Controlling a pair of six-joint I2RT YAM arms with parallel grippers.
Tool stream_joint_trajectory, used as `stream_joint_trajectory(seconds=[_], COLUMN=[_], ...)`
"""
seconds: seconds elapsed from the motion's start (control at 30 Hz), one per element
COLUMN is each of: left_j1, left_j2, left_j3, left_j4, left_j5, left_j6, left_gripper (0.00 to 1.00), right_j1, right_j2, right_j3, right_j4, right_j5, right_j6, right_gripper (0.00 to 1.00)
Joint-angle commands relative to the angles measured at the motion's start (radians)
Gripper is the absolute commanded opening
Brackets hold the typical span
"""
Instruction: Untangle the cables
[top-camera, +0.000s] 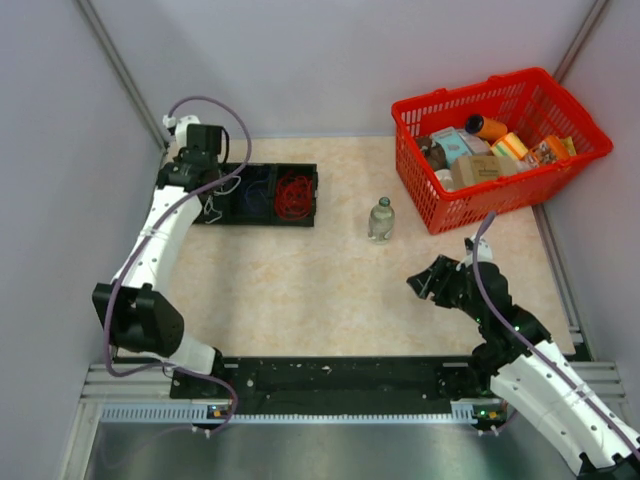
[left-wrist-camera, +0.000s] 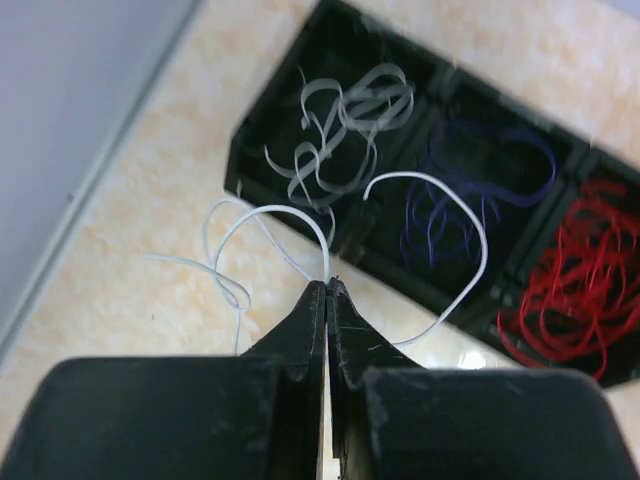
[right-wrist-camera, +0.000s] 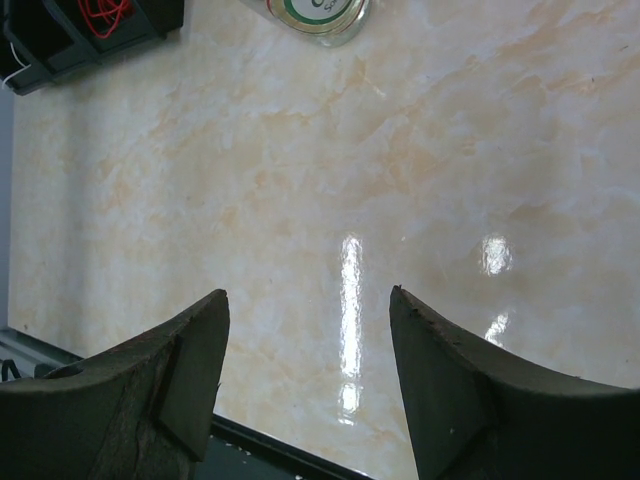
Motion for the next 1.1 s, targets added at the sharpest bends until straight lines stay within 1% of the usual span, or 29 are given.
stream_joint_trajectory(seconds=[0.0, 0.1, 0.13, 0.2, 0.27, 0.33, 0.4, 0.43, 0.57, 0.63, 0.67, 0.7, 0.73, 0.77, 0.97, 1.07], left_j1=[0.013, 0.015, 0.017, 0.018, 0.020, 0.020, 0.023, 0.024, 0.032, 0.043, 0.049, 0.058, 0.067, 0.078, 0.130, 0.197], left_j2=[0.109, 0.244, 0.291, 0.354, 0.390, 0.417, 0.440, 0.454, 0.516, 0.554, 0.581, 0.614, 0.641, 0.661, 0.718, 0.734], left_j3=[0.201, 0.337, 0.374, 0.407, 0.405, 0.399, 0.404, 0.410, 0.425, 0.436, 0.457, 0.486, 0.540, 0.561, 0.600, 0.591], left_j4=[-0.027, -0.076, -0.091, -0.081, -0.043, -0.023, -0.021, -0.024, -0.012, 0.004, 0.005, -0.028, -0.057, -0.068, -0.073, -0.078], left_j5=[-0.172, -0.327, -0.359, -0.390, -0.410, -0.352, -0.262, -0.243, -0.206, -0.223, -0.224, -0.206, -0.165, -0.134, 0.062, 0.215], left_j6=[0.063, 0.170, 0.199, 0.262, 0.327, 0.351, 0.350, 0.345, 0.342, 0.341, 0.345, 0.336, 0.319, 0.301, 0.253, 0.215], left_gripper=[0.00, 0.00, 0.00, 0.00, 0.00, 0.00, 0.00, 0.00, 0.00, 0.00, 0.00, 0.00, 0.00, 0.00, 0.00, 0.00], right_j1=[-0.005, -0.005, -0.005, -0.005, -0.005, -0.005, -0.005, -0.005, -0.005, -0.005, -0.005, -0.005, -0.003, -0.003, -0.003, -0.005], right_j2=[0.016, 0.014, 0.016, 0.017, 0.016, 0.019, 0.023, 0.025, 0.031, 0.025, 0.026, 0.023, 0.023, 0.023, 0.023, 0.037], right_j3=[0.008, 0.015, 0.018, 0.025, 0.030, 0.031, 0.031, 0.030, 0.025, 0.019, 0.016, 0.016, 0.015, 0.016, 0.008, 0.007], right_j4=[0.052, 0.053, 0.053, 0.053, 0.056, 0.056, 0.060, 0.061, 0.066, 0.070, 0.073, 0.075, 0.076, 0.073, 0.083, 0.093], right_j5=[-0.015, -0.015, -0.015, -0.013, -0.007, -0.005, -0.008, -0.010, -0.015, -0.015, -0.015, -0.015, -0.030, -0.039, -0.044, -0.055], right_j6=[-0.017, -0.027, -0.028, -0.036, -0.039, -0.043, -0.043, -0.042, -0.037, -0.030, -0.027, -0.027, -0.027, -0.028, -0.022, -0.017], right_gripper=[0.64, 0.64, 0.64, 0.64, 0.64, 0.64, 0.64, 0.64, 0.64, 0.64, 0.64, 0.64, 0.64, 0.64, 0.64, 0.64])
